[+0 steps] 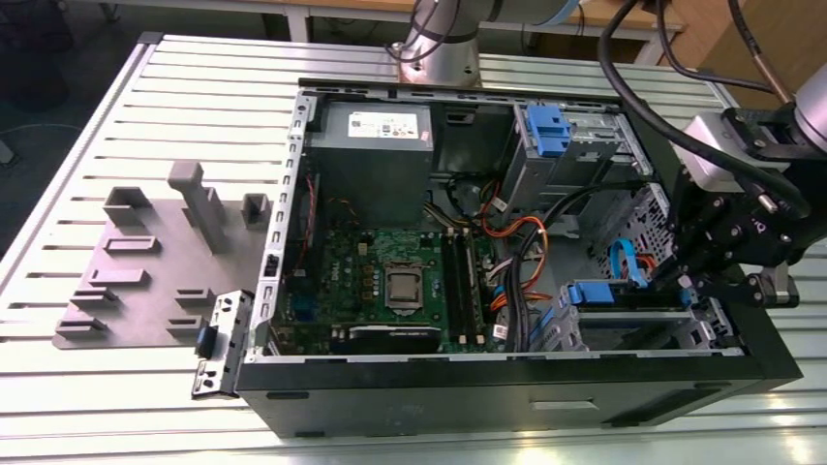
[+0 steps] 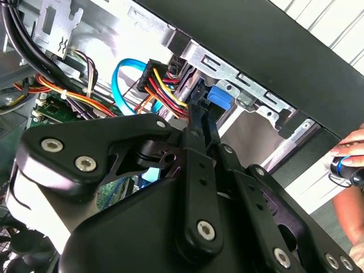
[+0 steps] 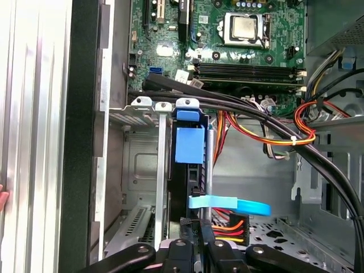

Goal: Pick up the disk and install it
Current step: 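Insert the second disk wire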

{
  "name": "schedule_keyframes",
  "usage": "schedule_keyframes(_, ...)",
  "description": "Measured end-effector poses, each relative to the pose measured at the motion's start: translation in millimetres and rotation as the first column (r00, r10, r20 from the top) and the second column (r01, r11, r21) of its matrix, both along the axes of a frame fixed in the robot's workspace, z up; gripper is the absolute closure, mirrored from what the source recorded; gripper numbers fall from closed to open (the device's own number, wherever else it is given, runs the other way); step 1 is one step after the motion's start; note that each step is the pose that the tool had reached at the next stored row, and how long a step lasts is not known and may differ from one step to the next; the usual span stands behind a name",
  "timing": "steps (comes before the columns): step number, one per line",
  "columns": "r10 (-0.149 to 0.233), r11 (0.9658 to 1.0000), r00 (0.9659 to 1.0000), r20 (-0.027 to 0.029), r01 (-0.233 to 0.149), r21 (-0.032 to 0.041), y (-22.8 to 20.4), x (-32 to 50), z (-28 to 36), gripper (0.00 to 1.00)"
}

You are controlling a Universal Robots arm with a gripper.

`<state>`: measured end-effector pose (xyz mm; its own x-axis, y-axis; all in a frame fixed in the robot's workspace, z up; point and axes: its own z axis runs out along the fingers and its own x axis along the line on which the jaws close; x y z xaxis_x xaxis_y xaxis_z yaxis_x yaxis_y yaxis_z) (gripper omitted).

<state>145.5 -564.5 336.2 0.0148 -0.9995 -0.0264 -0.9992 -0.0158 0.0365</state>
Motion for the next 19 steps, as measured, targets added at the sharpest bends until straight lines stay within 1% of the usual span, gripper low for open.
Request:
schedule_keyframes(4,-0.002,1.0,1.0,0.0,0.002,0.0015,0.0,0.0,0.9,0.84)
schedule_keyframes(7,-0.022,0.9998,0.9998,0.0,0.022,0.0031,0.0,0.0,0.7,0.84)
schedule_keyframes(11,-0.023,0.9997,0.9997,0.0,0.023,0.0034,0.0,-0.1,0.7,0.84)
schedule_keyframes(16,-0.023,0.9997,0.9997,0.0,0.023,0.0041,0.0,-3.8,0.5,0.84)
schedule_keyframes(19,-0.023,0.9997,0.9997,0.0,0.023,0.0041,0.2,-4.1,0.4,0.84)
